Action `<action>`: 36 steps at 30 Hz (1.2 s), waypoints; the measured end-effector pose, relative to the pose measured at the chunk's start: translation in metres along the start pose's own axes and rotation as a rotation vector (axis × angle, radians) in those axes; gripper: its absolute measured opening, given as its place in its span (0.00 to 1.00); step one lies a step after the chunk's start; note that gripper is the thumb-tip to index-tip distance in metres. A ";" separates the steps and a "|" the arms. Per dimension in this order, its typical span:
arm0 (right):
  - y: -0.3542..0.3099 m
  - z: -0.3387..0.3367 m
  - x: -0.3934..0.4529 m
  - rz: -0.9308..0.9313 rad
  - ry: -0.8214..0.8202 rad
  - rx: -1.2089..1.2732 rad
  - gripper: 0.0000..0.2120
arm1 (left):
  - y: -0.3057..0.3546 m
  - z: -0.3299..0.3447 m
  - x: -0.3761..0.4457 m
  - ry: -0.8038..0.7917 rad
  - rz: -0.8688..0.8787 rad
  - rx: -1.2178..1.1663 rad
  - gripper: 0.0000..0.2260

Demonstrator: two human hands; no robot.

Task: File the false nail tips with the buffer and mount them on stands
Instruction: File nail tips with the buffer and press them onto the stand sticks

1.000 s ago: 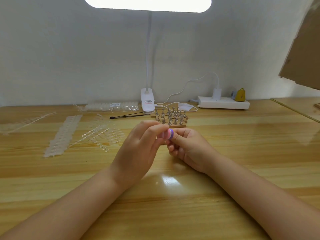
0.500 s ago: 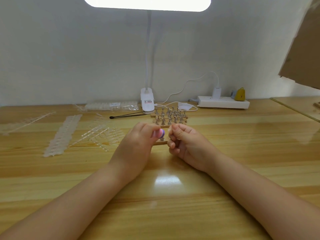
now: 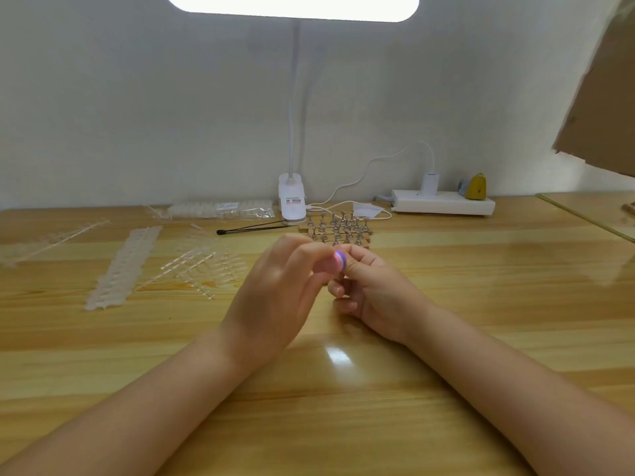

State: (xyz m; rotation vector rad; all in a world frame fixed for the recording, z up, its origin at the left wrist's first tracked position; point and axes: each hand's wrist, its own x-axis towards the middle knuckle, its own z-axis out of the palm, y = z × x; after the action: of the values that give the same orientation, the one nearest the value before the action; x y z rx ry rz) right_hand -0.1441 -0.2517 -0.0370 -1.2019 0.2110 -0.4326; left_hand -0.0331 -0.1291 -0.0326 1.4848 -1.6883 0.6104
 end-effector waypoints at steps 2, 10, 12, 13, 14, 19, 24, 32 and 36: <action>-0.001 0.000 -0.001 0.018 -0.018 -0.005 0.07 | -0.001 0.000 -0.001 -0.028 -0.015 0.044 0.09; -0.002 0.000 0.000 0.054 -0.025 -0.032 0.09 | -0.001 -0.001 0.001 -0.022 0.060 0.083 0.07; -0.004 0.000 0.000 0.071 -0.022 -0.014 0.08 | -0.002 -0.003 0.001 -0.051 -0.030 0.144 0.07; -0.004 -0.001 0.000 0.075 -0.022 -0.007 0.08 | -0.005 -0.004 0.000 -0.049 -0.072 0.180 0.08; -0.004 -0.001 0.000 0.077 -0.023 -0.006 0.08 | -0.008 -0.005 -0.001 -0.046 -0.097 0.205 0.08; -0.003 -0.002 0.003 0.053 0.059 0.027 0.08 | -0.008 -0.006 0.000 -0.061 -0.116 0.208 0.07; -0.004 -0.005 0.005 -0.011 0.178 -0.019 0.12 | -0.015 -0.004 -0.007 -0.303 -0.158 0.292 0.09; 0.000 -0.001 0.002 -0.055 0.151 -0.371 0.15 | -0.009 -0.003 -0.003 -0.091 -0.213 0.044 0.18; 0.000 0.002 0.001 -0.066 0.103 -0.398 0.13 | -0.004 -0.001 -0.005 -0.046 -0.211 0.001 0.12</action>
State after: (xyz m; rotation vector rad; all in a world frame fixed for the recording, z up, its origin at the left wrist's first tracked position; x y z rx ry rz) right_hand -0.1425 -0.2506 -0.0366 -1.5811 0.3586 -0.5262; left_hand -0.0285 -0.1262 -0.0361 1.6628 -1.5392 0.4670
